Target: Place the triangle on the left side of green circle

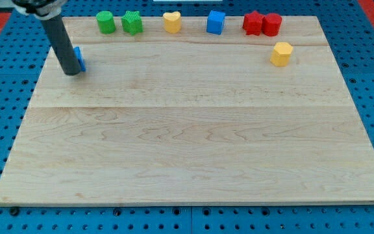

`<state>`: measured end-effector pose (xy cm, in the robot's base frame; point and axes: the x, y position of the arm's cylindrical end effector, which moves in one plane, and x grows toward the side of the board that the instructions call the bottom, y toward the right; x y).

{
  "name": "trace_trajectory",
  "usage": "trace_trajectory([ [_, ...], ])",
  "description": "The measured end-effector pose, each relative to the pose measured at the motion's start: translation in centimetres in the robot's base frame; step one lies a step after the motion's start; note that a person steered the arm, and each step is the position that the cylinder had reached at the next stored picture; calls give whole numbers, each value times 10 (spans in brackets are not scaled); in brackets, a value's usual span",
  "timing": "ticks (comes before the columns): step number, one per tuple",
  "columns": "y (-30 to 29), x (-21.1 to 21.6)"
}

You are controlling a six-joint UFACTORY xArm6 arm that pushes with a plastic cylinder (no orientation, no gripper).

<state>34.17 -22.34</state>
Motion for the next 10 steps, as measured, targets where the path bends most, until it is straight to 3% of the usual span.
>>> trace_trajectory([
  [3, 3, -100],
  [4, 1, -106],
  [5, -39, -74],
  [6, -74, -127],
  [7, -79, -142],
  [10, -8, -141],
])
